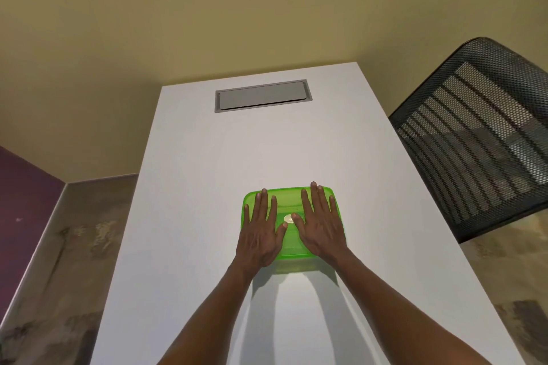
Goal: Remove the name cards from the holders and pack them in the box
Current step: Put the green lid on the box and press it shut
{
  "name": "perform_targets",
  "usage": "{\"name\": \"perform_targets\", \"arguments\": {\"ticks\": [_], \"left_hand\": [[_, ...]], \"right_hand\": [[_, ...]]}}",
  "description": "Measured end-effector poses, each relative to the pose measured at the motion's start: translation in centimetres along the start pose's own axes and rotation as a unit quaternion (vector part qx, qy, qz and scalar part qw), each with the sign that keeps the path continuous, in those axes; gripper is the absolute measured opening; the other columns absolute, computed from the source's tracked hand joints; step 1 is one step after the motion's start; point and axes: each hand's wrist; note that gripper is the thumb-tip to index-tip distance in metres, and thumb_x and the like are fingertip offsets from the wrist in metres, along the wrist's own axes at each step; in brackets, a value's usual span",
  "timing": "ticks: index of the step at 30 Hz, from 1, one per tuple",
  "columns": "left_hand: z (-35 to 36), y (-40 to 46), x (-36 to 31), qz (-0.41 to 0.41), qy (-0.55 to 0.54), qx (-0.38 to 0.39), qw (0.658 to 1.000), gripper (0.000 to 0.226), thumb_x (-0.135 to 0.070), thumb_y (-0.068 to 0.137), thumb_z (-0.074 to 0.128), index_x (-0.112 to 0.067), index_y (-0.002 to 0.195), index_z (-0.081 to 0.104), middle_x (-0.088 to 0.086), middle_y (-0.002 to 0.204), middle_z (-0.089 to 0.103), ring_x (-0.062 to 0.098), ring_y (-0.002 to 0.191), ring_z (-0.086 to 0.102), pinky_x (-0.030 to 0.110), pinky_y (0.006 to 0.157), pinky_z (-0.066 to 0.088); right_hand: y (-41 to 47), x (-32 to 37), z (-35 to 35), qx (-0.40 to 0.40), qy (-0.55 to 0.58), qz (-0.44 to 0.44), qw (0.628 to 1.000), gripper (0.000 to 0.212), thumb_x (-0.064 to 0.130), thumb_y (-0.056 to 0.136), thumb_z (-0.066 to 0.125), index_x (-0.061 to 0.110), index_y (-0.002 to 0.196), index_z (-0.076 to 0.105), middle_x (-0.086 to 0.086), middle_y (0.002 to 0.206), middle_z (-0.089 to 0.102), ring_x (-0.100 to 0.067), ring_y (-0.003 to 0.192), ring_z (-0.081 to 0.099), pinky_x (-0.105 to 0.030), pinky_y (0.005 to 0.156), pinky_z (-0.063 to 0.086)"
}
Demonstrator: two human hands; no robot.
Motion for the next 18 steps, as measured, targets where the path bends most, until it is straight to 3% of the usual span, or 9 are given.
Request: {"name": "perform_targets", "arguments": {"ticks": [10, 18], "left_hand": [[0.55, -0.29, -0.11, -0.037, -0.039, -0.025, 0.998, 0.078, -0.056, 0.095, 0.026, -0.010, 0.154, 0.004, 0.007, 0.163, -0.008, 0.023, 0.151, -0.009, 0.046, 0.123, 0.004], [0.94, 0.18, -0.76, -0.068, -0.023, -0.038, 0.997, 0.075, -0.058, 0.096, 0.019, -0.012, 0.154, 0.011, 0.003, 0.164, 0.001, 0.020, 0.151, -0.002, 0.045, 0.123, 0.008]], "right_hand": [[-0.15, -0.17, 0.28, 0.003, -0.016, -0.010, 1.000, 0.071, 0.055, 0.097, 0.027, 0.012, 0.153, 0.016, -0.006, 0.161, 0.003, -0.020, 0.149, -0.001, -0.044, 0.121, 0.004], [0.07, -0.25, 0.64, 0.008, 0.002, -0.013, 1.000, 0.072, 0.054, 0.096, 0.025, 0.012, 0.153, 0.011, -0.004, 0.162, 0.000, -0.018, 0.149, -0.005, -0.046, 0.121, 0.006]]}}
Point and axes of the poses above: each hand's wrist, its own y-axis towards the middle knuckle, its own z-axis out of the palm, x = y × z
